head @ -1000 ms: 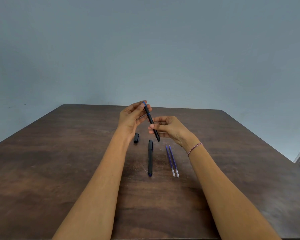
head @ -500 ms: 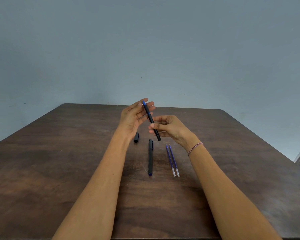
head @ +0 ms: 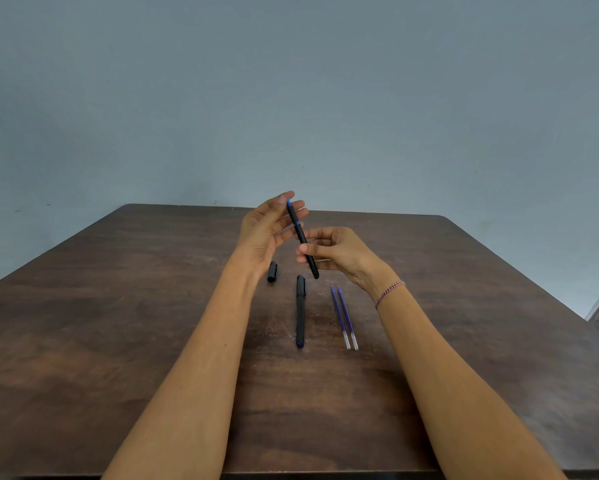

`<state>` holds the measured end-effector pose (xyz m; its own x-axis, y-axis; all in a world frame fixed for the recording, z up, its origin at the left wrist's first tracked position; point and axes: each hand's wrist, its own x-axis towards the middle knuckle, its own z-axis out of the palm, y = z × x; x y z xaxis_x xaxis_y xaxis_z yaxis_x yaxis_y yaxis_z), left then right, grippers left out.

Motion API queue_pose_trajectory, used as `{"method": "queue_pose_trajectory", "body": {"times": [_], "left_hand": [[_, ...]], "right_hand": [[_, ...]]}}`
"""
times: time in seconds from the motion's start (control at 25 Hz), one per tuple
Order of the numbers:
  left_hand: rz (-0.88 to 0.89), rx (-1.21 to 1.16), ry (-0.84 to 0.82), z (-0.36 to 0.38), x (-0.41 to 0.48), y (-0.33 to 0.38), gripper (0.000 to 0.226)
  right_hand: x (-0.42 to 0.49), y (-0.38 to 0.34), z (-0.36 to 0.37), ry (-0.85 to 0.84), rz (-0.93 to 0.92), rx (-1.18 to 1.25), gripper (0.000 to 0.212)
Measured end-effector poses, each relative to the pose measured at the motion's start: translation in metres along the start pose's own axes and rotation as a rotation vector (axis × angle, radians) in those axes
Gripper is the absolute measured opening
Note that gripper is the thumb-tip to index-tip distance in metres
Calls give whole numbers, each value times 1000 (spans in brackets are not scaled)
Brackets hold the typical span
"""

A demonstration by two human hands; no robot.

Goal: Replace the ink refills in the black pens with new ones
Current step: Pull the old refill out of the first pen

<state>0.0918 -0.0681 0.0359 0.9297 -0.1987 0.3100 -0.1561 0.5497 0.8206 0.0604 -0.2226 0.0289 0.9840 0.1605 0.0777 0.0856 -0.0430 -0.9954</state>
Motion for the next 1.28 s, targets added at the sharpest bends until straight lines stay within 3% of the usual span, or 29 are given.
{"method": "queue_pose_trajectory", "body": {"times": [0.2, 0.48, 0.8, 1.04, 1.28], "left_hand": [[-11, 39, -37, -2, 0, -1, 22], [21, 149, 108, -2, 0, 0, 19], [3, 148, 18, -3, 2, -3, 26], [46, 156, 134, -3, 1, -1, 35], [-31, 123, 96, -1, 0, 1, 18]], "right_hand": [[0, 0, 0, 2, -7, 2, 27], [-1, 1, 1, -41, -48, -86, 27], [0, 1, -1, -43, -75, -54, 38], [-3, -2, 2, -86, -72, -59, 41], [-4, -2, 3, -106, -75, -35, 42]]}}
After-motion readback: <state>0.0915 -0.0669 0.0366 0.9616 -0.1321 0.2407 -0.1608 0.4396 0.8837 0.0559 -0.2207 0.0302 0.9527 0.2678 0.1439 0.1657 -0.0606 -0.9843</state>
